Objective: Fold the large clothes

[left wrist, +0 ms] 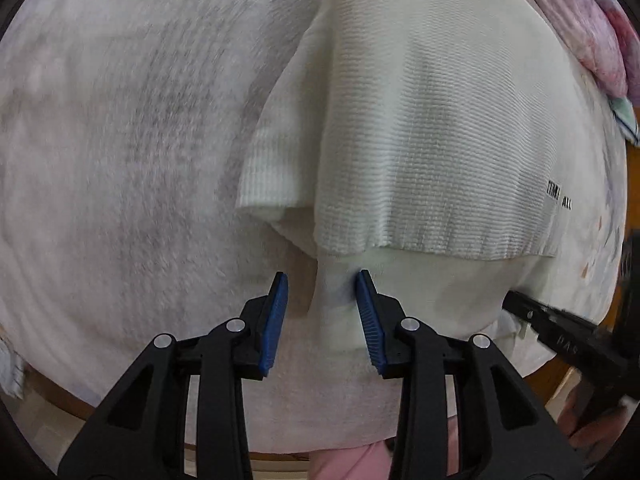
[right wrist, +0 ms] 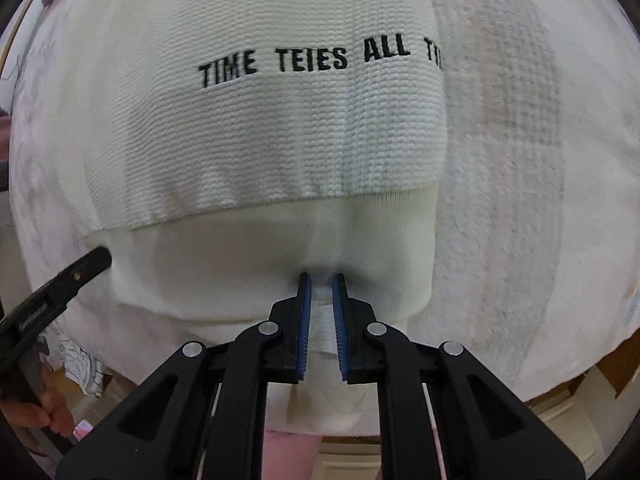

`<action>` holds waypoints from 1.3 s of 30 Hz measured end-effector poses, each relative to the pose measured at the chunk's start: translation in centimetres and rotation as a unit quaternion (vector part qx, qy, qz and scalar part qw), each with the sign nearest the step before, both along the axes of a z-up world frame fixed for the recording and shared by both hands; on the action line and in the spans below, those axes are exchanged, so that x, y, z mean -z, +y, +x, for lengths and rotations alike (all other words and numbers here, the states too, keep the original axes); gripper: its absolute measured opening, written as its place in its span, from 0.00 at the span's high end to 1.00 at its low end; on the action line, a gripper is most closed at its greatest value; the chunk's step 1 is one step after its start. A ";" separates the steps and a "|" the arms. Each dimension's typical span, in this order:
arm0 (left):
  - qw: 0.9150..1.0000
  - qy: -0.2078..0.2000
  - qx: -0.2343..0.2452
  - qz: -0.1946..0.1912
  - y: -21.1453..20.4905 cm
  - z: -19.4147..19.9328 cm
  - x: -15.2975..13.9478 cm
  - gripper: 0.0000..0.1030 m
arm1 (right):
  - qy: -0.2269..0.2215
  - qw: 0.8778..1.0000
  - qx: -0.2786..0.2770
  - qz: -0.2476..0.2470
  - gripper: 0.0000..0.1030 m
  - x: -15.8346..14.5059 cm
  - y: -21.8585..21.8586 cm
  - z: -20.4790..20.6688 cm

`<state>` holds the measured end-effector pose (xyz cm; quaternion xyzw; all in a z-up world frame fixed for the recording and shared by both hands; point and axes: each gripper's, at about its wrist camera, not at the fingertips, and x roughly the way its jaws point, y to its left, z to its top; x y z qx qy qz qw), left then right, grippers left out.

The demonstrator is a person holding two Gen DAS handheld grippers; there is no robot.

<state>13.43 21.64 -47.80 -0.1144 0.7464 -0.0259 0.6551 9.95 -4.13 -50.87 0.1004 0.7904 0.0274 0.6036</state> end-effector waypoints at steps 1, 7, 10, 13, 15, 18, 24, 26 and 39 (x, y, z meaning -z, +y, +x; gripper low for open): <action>1.000 -0.009 0.011 0.005 0.0 0.2 -0.7 0.63 | 0.012 1.000 0.009 0.008 0.88 -0.2 -0.7 0.3; 0.994 -0.091 -0.001 -0.066 2.2 3.8 -4.8 0.17 | -0.092 0.993 0.029 0.061 0.11 -7.2 -4.4 5.0; 0.989 -0.093 -0.040 -0.110 4.5 6.1 -3.5 0.17 | -0.121 0.990 0.010 0.067 0.11 -7.3 -6.2 6.0; 0.980 -0.096 -0.073 -0.158 6.4 8.2 -1.4 0.17 | -0.129 0.988 0.013 0.078 0.11 -5.0 -8.1 5.8; 0.971 -0.092 -0.082 -0.204 7.2 9.9 0.3 0.17 | -0.136 0.986 0.020 0.090 0.11 -3.8 -9.3 7.4; 0.963 -0.085 -0.065 -0.247 6.8 11.9 2.5 0.16 | -0.145 0.980 0.042 0.130 0.11 -1.6 -11.1 8.8; 0.926 -0.057 0.000 -0.373 4.6 13.2 4.9 0.05 | -0.127 0.956 0.037 0.261 0.06 2.9 -10.5 12.7; 0.907 -0.021 -0.017 -0.421 3.9 12.4 5.7 0.05 | -0.130 0.946 0.049 0.294 0.06 3.2 -10.8 12.1; 0.956 -0.030 -0.068 -0.284 -1.9 9.7 2.1 0.69 | -0.069 0.963 0.087 0.245 0.72 0.2 -9.3 4.7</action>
